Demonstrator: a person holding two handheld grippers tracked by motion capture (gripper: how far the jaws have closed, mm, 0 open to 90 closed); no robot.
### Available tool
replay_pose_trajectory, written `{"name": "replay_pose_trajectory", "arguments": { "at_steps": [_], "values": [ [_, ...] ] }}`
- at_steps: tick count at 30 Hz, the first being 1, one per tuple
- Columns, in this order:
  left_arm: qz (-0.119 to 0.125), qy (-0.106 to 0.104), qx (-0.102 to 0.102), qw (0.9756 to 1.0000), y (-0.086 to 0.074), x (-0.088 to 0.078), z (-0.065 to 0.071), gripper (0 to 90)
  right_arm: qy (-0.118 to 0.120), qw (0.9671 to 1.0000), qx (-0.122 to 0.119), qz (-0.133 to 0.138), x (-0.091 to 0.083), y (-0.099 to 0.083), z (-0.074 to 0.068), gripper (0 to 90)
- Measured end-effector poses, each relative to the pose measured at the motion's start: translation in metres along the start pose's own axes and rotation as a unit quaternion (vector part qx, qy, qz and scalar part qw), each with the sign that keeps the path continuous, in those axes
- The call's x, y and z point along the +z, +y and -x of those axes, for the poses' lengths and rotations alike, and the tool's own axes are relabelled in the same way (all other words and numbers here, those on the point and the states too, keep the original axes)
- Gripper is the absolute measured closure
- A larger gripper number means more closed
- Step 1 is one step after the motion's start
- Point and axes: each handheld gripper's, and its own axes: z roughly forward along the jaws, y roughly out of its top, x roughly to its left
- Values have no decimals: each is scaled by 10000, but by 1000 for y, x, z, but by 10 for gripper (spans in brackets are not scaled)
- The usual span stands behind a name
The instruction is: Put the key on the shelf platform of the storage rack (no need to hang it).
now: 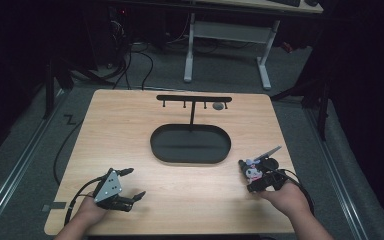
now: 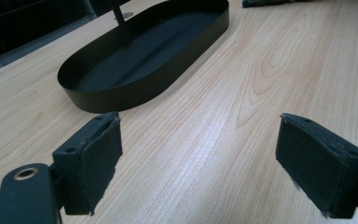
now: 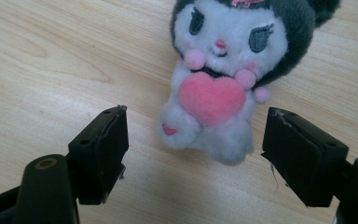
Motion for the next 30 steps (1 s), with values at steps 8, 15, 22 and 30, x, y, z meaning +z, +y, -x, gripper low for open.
{"name": "replay_pose_trajectory", "arguments": {
  "at_steps": [8, 15, 22, 30],
  "values": [
    [-7, 5, 11, 10000, 0, 0, 0, 154, -38, 9999, 93, -23, 14, 0, 0, 248],
    [-7, 5, 11, 10000, 0, 0, 0, 154, -108, 9998, 135, -102, 21, -1, 1, 306],
    [-8, 8, 17, 10000, 0, 0, 0, 154, -79, 9996, 254, -110, 24, -3, 4, 419],
    [-17, 14, 24, 10000, 0, 0, 1, 154, -170, 9996, 222, 15, 17, -2, 3, 484]
  ]
}}
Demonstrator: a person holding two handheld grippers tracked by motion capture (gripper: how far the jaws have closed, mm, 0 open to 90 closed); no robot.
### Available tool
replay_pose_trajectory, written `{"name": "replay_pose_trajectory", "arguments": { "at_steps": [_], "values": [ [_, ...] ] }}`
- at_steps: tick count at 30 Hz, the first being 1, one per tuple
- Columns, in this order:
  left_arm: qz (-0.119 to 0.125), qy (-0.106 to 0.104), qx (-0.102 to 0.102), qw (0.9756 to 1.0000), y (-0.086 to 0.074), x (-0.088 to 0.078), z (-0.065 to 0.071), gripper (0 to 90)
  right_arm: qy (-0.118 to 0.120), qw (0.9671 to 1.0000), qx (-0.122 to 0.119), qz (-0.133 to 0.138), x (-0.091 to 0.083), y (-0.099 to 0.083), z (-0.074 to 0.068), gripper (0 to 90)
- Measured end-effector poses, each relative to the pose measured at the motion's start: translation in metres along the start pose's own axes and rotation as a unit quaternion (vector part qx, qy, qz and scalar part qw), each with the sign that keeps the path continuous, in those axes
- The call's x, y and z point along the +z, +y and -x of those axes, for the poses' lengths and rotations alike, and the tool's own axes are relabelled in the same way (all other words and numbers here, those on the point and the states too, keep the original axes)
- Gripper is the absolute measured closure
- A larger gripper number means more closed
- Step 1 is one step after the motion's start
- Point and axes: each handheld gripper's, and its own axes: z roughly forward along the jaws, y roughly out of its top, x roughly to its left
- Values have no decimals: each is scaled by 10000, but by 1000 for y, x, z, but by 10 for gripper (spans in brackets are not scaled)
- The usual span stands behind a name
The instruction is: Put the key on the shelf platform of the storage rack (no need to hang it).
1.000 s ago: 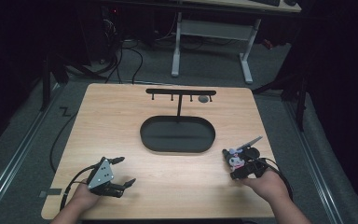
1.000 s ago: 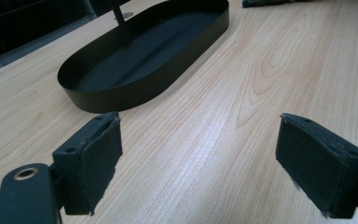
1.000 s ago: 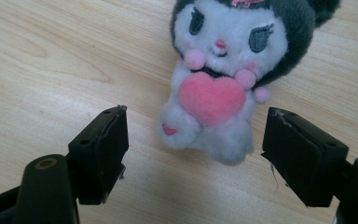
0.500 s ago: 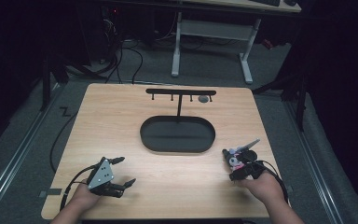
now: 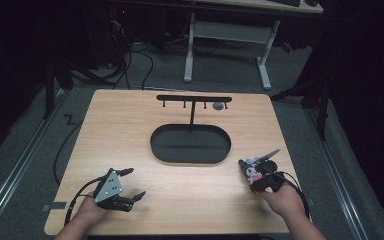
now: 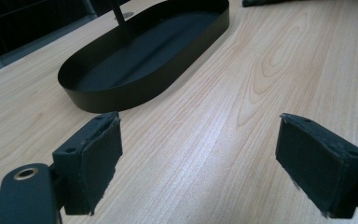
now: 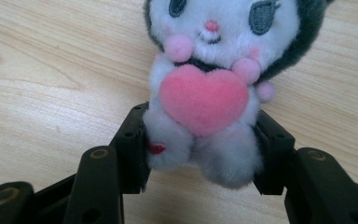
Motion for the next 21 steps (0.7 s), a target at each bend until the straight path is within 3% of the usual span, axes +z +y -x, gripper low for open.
{"name": "replay_pose_trajectory", "arguments": {
  "at_steps": [10, 21],
  "values": [
    [1, 2, 7, 10000, 0, 0, 0, 154, -75, 9999, -71, 139, -21, 3, 1, 488],
    [-4, -12, 9, 10000, 0, 0, 0, 154, -109, 9995, -160, 258, -26, 7, -5, 488]
  ]
}}
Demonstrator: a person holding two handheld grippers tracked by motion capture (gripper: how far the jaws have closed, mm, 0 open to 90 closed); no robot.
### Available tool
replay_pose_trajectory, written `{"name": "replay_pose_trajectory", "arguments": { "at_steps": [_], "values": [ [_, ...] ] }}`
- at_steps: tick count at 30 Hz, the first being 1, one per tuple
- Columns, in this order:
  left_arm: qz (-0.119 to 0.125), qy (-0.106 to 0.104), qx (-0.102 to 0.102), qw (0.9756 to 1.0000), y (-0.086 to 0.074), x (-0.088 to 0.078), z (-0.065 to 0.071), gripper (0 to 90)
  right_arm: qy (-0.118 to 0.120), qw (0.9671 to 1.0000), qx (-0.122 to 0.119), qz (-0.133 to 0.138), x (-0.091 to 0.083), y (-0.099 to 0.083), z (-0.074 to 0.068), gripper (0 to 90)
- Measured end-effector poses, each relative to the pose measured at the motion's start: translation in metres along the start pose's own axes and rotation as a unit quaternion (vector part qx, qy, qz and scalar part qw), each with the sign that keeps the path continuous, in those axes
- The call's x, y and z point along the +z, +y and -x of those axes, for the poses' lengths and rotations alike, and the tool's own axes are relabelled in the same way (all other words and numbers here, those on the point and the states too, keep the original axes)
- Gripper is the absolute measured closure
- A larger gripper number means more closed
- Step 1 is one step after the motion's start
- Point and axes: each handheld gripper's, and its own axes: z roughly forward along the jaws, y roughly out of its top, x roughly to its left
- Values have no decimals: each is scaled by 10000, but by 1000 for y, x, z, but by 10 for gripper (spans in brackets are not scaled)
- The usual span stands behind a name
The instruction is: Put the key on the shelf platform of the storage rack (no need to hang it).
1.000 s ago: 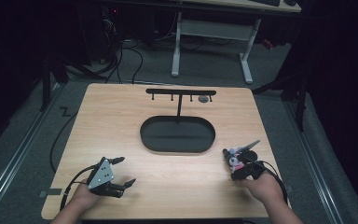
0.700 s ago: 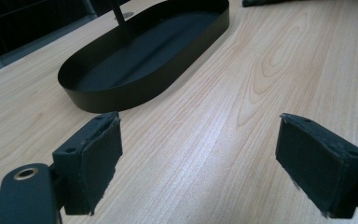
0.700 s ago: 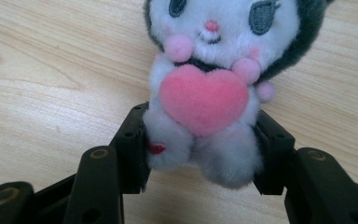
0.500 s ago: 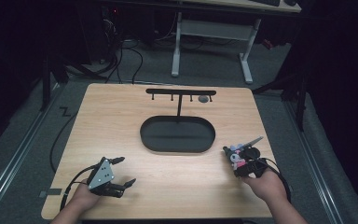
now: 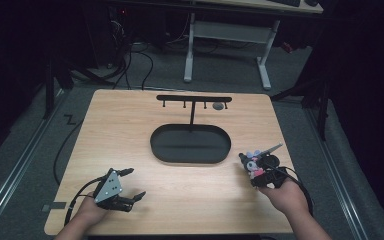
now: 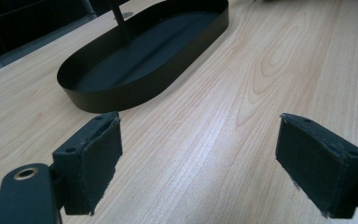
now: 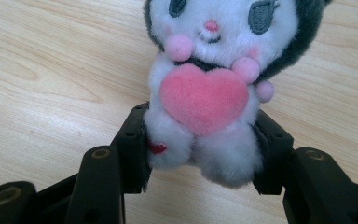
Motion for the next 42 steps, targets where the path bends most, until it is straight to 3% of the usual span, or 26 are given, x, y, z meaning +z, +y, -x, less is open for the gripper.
{"name": "replay_pose_trajectory", "arguments": {
  "at_steps": [20, 42],
  "values": [
    [2, 18, 6, 10000, 0, 0, 1, 154, 116, 9994, -307, 76, -4, 17, -18, 487],
    [27, -47, -16, 10000, 0, 0, -1, 154, 138, 9976, -677, 105, -11, 56, -45, 487]
  ]
}}
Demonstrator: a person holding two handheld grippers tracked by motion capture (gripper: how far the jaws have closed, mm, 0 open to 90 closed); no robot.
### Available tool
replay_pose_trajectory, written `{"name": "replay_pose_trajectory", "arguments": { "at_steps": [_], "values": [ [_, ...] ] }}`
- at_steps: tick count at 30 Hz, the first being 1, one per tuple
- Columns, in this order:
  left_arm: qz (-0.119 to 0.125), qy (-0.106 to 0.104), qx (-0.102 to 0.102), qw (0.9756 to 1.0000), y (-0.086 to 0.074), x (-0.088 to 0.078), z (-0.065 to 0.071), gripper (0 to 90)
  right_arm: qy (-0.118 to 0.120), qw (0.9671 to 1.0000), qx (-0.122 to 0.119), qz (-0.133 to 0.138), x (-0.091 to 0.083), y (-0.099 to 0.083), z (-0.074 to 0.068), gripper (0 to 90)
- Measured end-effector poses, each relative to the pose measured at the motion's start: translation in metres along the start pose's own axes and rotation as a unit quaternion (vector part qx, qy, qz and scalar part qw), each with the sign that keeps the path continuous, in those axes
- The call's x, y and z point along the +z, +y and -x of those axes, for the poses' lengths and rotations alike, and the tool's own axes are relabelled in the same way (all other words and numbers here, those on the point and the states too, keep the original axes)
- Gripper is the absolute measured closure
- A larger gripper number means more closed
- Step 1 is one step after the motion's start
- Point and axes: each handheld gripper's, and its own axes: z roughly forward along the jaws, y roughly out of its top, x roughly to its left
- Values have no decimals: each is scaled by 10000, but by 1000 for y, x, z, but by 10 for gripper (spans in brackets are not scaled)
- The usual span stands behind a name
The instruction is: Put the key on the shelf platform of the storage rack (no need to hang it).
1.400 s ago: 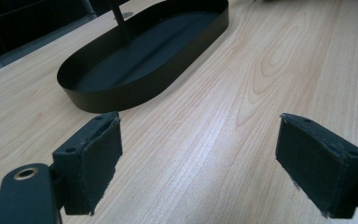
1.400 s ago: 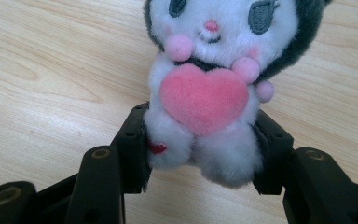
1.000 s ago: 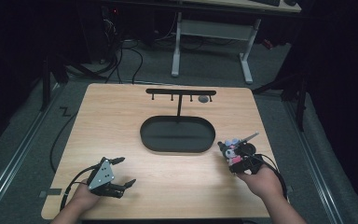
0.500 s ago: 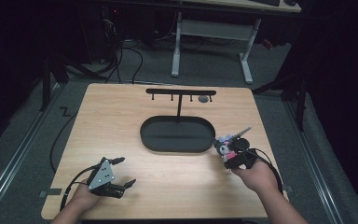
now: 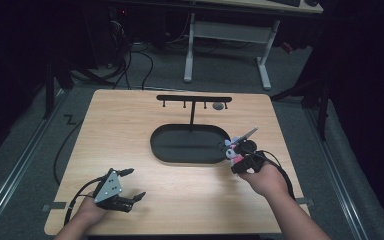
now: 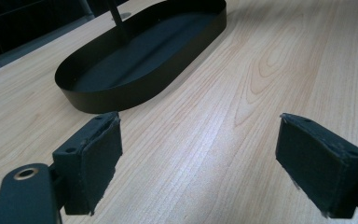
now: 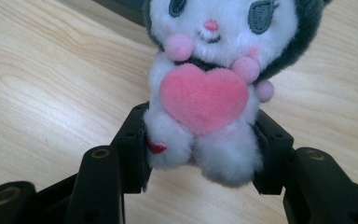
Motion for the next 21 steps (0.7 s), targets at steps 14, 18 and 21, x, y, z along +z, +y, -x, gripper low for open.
{"name": "replay_pose_trajectory", "arguments": {
  "at_steps": [14, 18, 21],
  "values": [
    [-1, -20, 11, 10000, 0, 0, 0, 154, 217, 9997, -66, 122, 7, 29, -15, 486],
    [3, -23, 3, 10000, 0, 0, 0, 154, 235, 9995, -172, 140, 12, 37, -19, 486],
    [1, -19, 8, 10000, 0, 0, 0, 154, 254, 9994, -198, 150, 14, 43, -21, 486]
  ]
}}
